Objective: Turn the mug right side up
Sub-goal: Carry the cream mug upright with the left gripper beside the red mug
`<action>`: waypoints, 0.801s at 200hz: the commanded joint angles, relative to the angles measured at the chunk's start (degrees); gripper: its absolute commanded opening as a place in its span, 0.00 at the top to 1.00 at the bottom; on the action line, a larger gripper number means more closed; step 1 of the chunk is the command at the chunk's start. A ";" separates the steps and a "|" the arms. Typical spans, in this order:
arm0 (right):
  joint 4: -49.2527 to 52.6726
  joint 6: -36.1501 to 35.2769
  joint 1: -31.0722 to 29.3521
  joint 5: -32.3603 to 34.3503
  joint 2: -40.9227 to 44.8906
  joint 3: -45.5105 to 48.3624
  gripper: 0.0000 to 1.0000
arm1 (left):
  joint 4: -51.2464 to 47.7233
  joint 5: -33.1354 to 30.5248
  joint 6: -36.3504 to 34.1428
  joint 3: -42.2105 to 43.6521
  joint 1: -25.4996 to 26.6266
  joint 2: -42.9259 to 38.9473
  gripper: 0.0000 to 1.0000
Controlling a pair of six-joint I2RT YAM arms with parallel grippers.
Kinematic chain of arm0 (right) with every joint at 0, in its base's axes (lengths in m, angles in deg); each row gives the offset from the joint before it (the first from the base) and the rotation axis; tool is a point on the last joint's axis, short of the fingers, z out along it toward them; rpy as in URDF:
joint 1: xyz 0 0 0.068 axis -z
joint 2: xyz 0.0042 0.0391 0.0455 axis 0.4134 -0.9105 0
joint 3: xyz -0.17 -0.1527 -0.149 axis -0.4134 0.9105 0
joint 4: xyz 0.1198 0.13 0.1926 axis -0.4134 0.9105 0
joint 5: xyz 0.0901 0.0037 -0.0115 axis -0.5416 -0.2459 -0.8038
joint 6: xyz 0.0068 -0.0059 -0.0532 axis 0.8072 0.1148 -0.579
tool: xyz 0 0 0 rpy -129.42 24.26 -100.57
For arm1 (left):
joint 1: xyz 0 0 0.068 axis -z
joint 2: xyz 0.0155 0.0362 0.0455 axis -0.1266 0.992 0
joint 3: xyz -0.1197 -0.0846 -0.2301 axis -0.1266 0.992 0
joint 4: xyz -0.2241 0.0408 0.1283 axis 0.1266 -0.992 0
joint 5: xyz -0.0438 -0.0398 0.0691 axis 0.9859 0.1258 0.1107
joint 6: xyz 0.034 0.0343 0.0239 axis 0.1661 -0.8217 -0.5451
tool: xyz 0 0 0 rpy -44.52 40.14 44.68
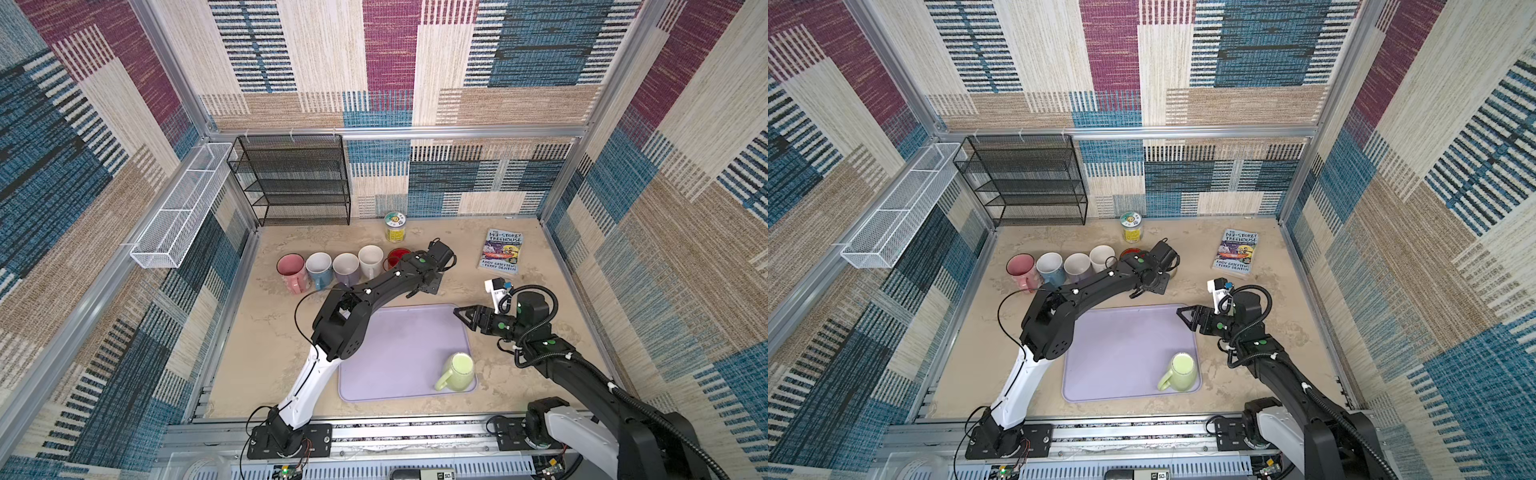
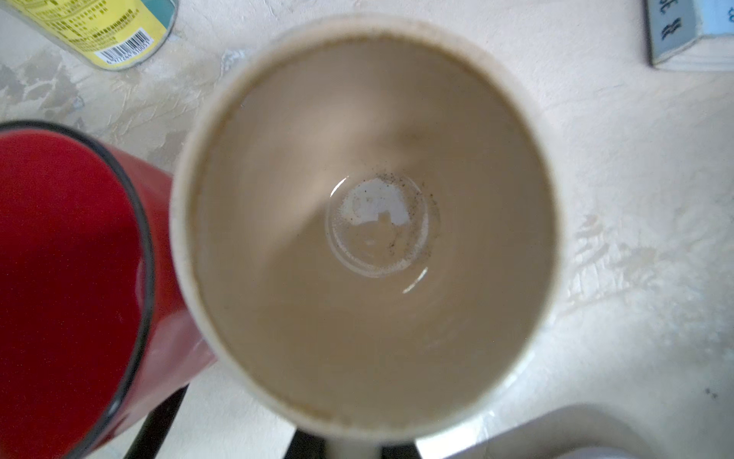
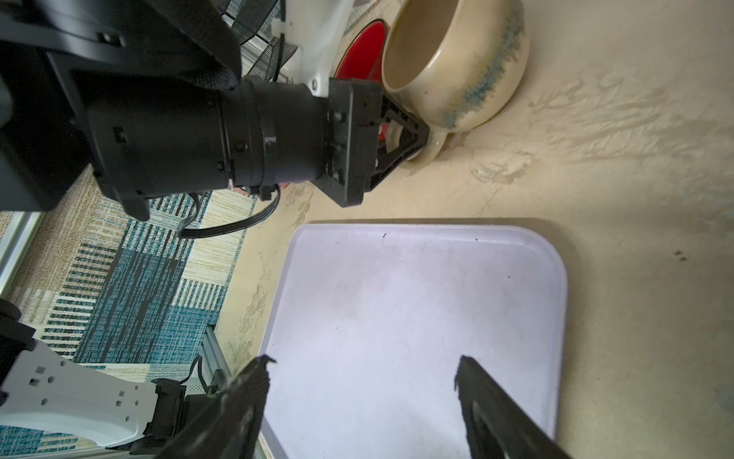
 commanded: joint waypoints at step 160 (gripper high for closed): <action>-0.35 -0.24 0.02 0.56 0.00 -0.67 0.22 | 0.35 0.88 1.83 -0.16 -0.09 -2.55 0.68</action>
